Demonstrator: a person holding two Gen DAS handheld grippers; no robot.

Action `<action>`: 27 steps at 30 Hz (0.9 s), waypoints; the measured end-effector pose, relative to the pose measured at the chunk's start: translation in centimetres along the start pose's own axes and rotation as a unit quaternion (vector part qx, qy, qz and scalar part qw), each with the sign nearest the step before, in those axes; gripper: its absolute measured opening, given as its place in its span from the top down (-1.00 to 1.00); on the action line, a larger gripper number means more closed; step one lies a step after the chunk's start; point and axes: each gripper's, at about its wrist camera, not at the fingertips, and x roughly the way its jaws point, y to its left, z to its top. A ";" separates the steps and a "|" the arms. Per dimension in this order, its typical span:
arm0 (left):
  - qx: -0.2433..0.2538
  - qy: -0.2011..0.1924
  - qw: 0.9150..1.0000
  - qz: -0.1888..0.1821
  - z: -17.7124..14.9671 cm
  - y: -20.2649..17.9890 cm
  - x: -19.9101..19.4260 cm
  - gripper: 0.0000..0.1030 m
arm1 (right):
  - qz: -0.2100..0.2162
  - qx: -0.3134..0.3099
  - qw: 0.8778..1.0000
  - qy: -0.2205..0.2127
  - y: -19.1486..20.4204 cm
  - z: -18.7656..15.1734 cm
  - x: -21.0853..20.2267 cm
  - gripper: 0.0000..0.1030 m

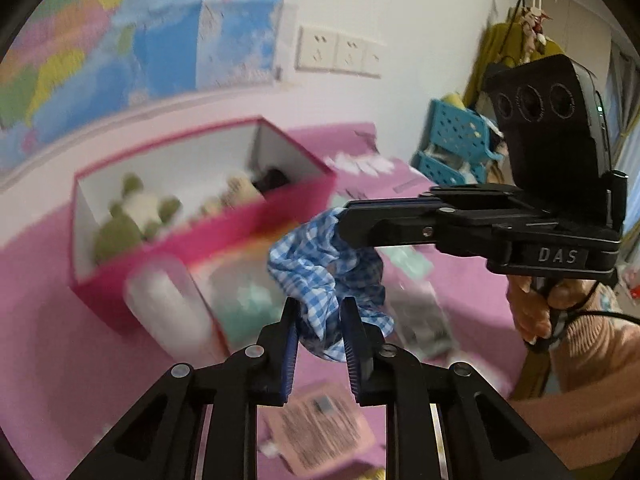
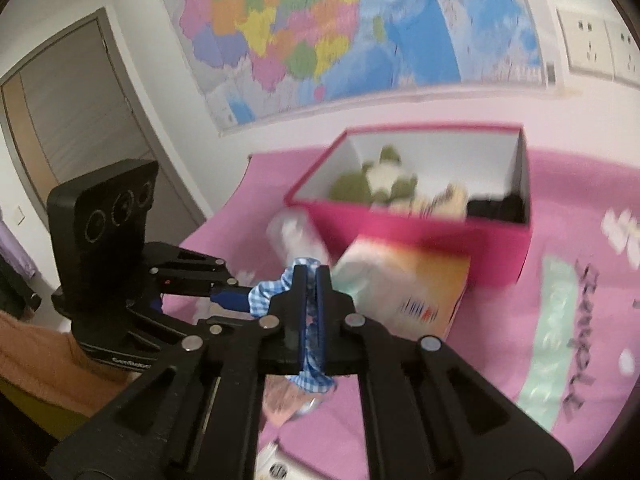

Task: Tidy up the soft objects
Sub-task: 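Carry the scrunchie over the pink box and open the right tool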

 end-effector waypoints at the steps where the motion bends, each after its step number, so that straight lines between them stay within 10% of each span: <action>1: 0.000 -0.004 1.000 0.006 0.8 0.4 -0.1 0.61 | -0.003 -0.001 1.000 -0.009 -0.3 0.9 0.0 0.90; 27: -0.069 0.023 0.991 0.113 11.0 9.9 6.0 0.61 | -0.071 0.052 0.996 -0.028 -7.8 10.4 9.1 0.90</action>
